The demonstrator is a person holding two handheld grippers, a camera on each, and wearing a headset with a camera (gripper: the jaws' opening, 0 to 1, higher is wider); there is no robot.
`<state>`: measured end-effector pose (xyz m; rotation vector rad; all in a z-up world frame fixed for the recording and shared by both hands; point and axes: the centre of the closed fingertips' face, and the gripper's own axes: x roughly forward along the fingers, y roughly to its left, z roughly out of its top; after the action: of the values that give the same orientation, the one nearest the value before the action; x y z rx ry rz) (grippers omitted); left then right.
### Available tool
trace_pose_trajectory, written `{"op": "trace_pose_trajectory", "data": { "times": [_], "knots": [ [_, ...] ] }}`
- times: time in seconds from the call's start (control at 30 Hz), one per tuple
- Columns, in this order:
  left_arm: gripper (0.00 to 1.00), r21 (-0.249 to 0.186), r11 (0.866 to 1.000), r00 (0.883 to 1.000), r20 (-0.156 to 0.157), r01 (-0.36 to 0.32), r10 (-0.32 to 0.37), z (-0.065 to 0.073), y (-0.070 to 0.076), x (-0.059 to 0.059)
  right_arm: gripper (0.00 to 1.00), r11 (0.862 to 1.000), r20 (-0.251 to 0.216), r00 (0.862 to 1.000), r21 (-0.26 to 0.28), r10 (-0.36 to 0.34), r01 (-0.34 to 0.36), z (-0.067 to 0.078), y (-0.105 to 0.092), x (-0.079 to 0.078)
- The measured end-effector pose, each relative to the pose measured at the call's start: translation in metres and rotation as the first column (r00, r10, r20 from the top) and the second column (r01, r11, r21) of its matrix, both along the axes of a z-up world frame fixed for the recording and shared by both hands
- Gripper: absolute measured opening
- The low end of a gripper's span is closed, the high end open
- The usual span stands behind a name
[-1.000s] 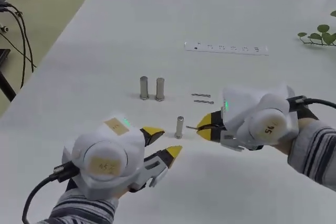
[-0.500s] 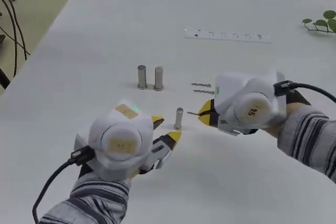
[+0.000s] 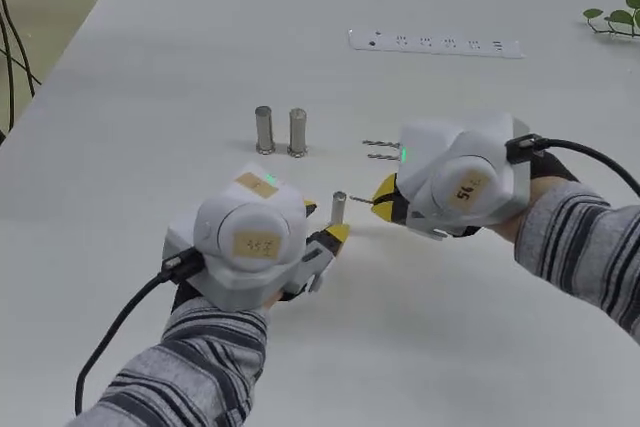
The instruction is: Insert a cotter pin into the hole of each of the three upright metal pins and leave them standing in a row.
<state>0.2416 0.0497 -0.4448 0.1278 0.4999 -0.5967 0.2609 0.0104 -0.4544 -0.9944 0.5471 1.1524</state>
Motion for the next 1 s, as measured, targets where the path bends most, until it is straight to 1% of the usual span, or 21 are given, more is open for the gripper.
{"op": "trace_pose_trajectory", "data": {
  "times": [0.07,0.1,0.17,0.27,0.33,0.5,0.57,0.73,1.0],
  "knots": [
    [0.19,0.005,1.0,1.0,0.001,-0.007,0.007,-0.004,-0.001,0.002,0.0,1.0,-0.001,1.0,-0.003,0.004,-0.004,-0.002,0.001,0.001],
    [0.18,0.018,1.0,1.0,0.01,-0.011,0.011,-0.007,0.0,0.004,0.0,1.0,0.0,1.0,-0.007,0.008,-0.008,-0.003,0.002,0.002],
    [0.18,0.02,1.0,1.0,-0.002,-0.012,0.012,-0.011,-0.001,0.006,0.0,1.0,0.004,1.0,-0.012,0.013,-0.013,-0.004,0.002,0.003],
    [0.18,0.021,1.0,1.0,0.002,-0.009,0.009,-0.013,-0.005,0.01,0.0,1.0,-0.001,1.0,-0.011,0.014,-0.014,-0.005,0.002,0.004],
    [0.18,0.025,1.0,1.0,-0.003,-0.006,0.006,-0.016,-0.008,0.013,0.0,1.0,-0.006,1.0,-0.011,0.017,-0.017,-0.006,0.002,0.003],
    [0.15,0.0,1.0,0.999,-0.027,-0.028,0.028,-0.021,-0.012,0.018,0.0,1.0,-0.013,1.0,-0.012,0.022,-0.022,-0.006,0.003,0.002],
    [0.14,-0.004,0.999,0.999,-0.032,-0.034,0.033,-0.023,-0.013,0.019,0.0,1.0,-0.017,1.0,-0.01,0.024,-0.024,-0.006,0.004,0.002],
    [0.12,0.002,0.999,0.998,-0.041,-0.052,0.052,-0.027,-0.012,0.022,0.0,0.999,-0.018,0.999,-0.008,0.031,-0.031,-0.005,0.007,0.0],
    [0.09,0.003,0.998,0.997,-0.049,-0.059,0.059,-0.03,-0.013,0.022,0.0,0.999,-0.022,0.999,-0.017,0.031,-0.032,-0.004,0.008,-0.003]
  ]
}}
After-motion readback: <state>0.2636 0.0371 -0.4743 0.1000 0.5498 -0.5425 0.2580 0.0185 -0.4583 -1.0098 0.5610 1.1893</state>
